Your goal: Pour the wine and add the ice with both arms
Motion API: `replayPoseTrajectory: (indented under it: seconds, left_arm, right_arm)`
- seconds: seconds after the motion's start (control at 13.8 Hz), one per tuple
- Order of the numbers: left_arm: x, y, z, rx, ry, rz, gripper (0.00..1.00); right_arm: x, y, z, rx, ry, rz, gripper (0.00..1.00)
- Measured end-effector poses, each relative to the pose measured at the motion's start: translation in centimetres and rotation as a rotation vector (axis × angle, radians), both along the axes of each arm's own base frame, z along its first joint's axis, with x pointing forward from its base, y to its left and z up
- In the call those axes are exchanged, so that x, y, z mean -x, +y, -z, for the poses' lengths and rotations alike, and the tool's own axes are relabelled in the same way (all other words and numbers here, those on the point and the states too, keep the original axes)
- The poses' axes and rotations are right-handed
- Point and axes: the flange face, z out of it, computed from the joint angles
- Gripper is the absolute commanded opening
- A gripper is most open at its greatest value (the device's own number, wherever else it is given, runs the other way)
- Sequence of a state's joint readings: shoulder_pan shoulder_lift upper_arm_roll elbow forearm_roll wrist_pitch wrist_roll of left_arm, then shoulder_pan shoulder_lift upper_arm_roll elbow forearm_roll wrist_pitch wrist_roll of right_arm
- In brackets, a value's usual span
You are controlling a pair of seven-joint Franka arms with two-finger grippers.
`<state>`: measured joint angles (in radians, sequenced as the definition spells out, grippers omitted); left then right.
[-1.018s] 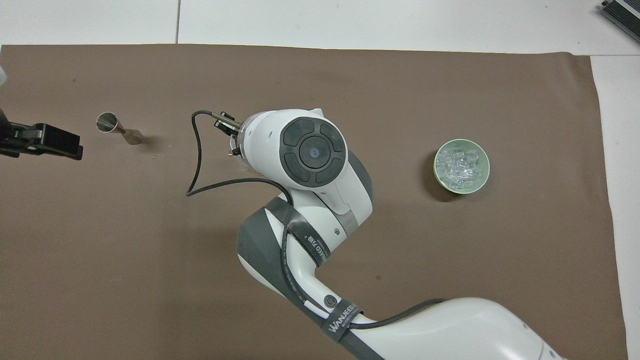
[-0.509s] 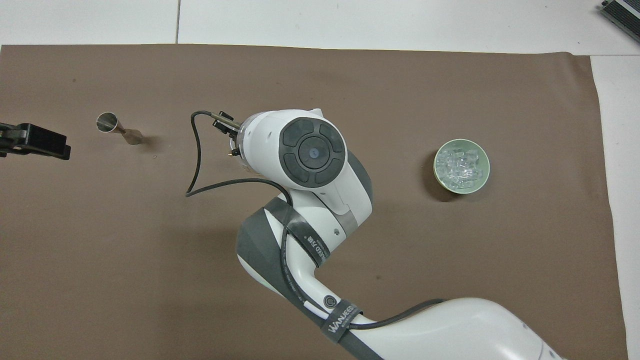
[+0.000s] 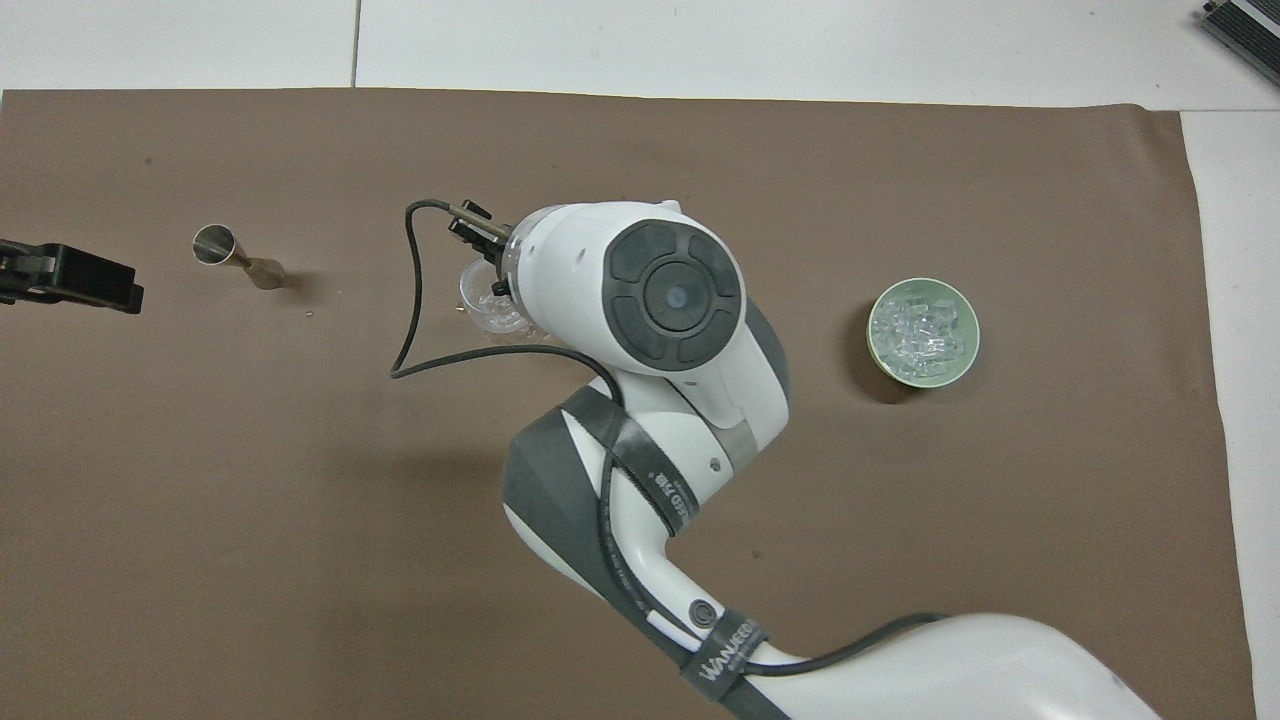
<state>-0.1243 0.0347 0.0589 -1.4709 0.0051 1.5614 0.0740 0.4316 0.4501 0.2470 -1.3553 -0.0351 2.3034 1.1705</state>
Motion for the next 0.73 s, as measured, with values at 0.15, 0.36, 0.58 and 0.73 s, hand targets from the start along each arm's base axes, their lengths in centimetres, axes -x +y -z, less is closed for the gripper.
replayPoseTrajectory:
  seconds: [0.15,0.36,0.58,0.73]
  left_arm:
    - [-0.4,0.3,-0.1,0.001,-0.025,-0.006,1.00]
    - [-0.5,1.2,0.0,0.006,-0.025,-0.022,1.00]
    - [-0.6,1.4,0.1,0.022,-0.022,-0.028,1.00]
    - [-0.7,1.4,0.3,0.027,-0.018,-0.029,1.00]
  right_arm:
    - [0.6,-3.7,-2.3,0.041,-0.002,0.015,1.00]
    - [2.4,-10.5,-5.9,0.180,0.042,-0.023,1.00]
    - [3.8,-18.7,-9.5,0.312,0.110,-0.082,1.00]
    - [4.2,-23.3,-10.9,0.365,0.143,-0.117,1.00]
